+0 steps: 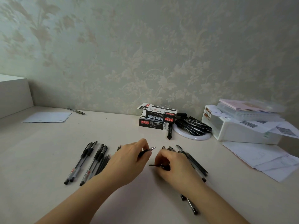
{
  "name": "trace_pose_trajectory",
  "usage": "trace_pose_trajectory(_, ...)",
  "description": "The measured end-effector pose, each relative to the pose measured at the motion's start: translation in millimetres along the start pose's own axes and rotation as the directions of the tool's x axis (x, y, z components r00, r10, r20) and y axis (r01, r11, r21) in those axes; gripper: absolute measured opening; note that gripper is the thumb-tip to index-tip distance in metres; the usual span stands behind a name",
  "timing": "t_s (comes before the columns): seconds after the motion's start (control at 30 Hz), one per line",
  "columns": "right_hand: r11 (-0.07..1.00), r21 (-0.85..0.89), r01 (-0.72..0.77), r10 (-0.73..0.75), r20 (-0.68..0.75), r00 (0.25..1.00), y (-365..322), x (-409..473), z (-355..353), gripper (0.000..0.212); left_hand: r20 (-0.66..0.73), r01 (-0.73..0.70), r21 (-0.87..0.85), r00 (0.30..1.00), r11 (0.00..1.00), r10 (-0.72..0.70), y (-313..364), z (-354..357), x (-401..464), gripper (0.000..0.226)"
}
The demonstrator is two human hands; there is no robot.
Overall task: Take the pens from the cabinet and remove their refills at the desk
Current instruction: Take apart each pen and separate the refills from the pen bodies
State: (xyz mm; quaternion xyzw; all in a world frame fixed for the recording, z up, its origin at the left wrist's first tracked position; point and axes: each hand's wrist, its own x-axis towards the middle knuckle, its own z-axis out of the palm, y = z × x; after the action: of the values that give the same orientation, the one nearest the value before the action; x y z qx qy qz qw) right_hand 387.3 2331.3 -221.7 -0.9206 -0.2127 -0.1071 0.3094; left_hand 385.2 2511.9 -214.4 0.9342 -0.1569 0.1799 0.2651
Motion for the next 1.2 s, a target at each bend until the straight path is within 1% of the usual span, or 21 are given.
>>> trace_pose_trajectory(0.07,1.0,-0.012,0.008,-0.008,0.018,1.0,1,0,1,0.015,0.023,-0.01,0.001,1.0,1.0,0.01,-1,1,0,0.016)
trace_pose_trajectory(0.23,0.999,-0.032,0.038,-0.038,-0.005,0.999,1,1,2,0.011,0.032,-0.028,0.006,0.999,1.0,0.028,-6,4,1,0.015)
trace_pose_trajectory(0.4,0.999,-0.037,0.035,-0.037,-0.057,0.998,2,1,0,0.01,0.026,-0.043,0.014,0.999,0.999,0.043,-10,7,1,0.014)
trace_pose_trajectory(0.5,0.997,0.079,-0.006,0.016,-0.135,0.991,-4,1,-4,0.019,0.019,-0.073,-0.003,0.997,0.997,0.073,-10,7,2,0.014)
trace_pose_trajectory(0.53,0.991,0.131,-0.024,0.042,-0.14,0.989,-6,1,-5,0.021,0.019,-0.095,-0.02,0.995,0.995,0.096,-9,6,3,0.014)
trace_pose_trajectory(0.67,0.954,0.288,-0.085,0.106,-0.059,0.993,-10,0,-7,0.023,0.027,-0.18,-0.116,0.982,0.977,0.185,-1,3,2,0.008)
trace_pose_trajectory(0.73,0.917,0.382,-0.11,0.132,-0.031,0.991,-10,1,-10,0.025,0.005,-0.179,-0.176,0.983,0.968,0.183,2,1,2,0.006)
trace_pose_trajectory(0.8,0.884,0.454,-0.115,0.135,-0.012,0.991,-10,2,-13,0.025,-0.015,-0.179,-0.22,0.984,0.959,0.18,4,-1,2,0.008)
trace_pose_trajectory(0.9,0.863,0.495,-0.103,0.109,0.017,0.994,-9,3,-14,0.022,0.028,-0.18,-0.212,0.981,0.961,0.19,4,-4,3,0.008)
trace_pose_trajectory(1.0,0.849,0.519,-0.096,0.093,0.031,0.995,-6,3,-15,0.014,0.08,-0.162,-0.192,0.98,0.968,0.18,2,-6,4,0.01)
trace_pose_trajectory(1.1,0.844,0.523,-0.119,0.108,0.052,0.993,-4,3,-14,0.005,0.088,-0.14,-0.169,0.984,0.976,0.157,1,-6,4,0.01)
trace_pose_trajectory(1.2,0.847,0.518,-0.124,0.128,0.028,0.991,-4,3,-12,0.005,0.075,-0.15,-0.157,0.984,0.976,0.163,1,-4,3,0.009)
